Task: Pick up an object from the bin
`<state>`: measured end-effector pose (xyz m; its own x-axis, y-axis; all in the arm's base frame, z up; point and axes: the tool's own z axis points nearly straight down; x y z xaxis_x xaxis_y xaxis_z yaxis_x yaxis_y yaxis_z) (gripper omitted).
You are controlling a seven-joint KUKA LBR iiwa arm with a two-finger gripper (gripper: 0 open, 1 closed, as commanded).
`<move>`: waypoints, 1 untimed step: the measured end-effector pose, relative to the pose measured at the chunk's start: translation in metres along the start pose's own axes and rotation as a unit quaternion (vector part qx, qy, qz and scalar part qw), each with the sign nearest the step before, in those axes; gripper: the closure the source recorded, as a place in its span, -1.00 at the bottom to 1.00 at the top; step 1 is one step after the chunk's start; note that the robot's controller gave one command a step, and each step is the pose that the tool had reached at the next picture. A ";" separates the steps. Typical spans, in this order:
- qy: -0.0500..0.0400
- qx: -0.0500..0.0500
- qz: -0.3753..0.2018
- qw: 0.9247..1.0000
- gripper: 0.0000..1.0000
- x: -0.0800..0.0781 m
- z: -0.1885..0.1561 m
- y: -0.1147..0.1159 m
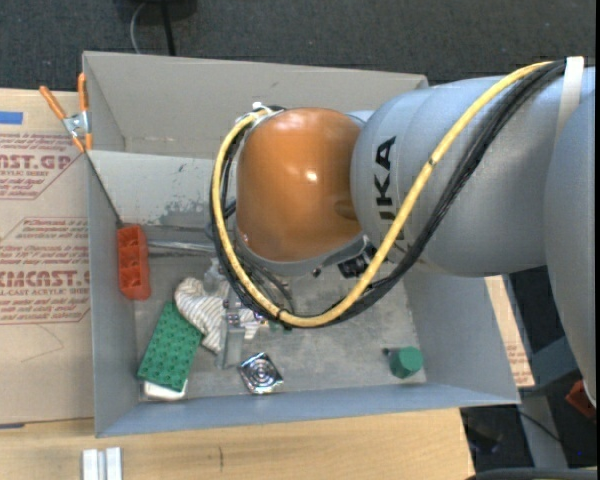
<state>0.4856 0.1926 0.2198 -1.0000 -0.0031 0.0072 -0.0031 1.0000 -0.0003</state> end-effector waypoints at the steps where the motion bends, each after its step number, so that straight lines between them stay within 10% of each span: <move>1: -0.004 -0.001 0.001 1.000 -1.00 -0.002 -0.004 -0.001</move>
Offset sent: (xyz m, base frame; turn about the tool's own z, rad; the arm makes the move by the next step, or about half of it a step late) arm -0.0057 0.0512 -0.1498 -0.3498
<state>0.4877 0.1914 0.2241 -1.0000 -0.0008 -0.0006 -0.0009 1.0000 0.0013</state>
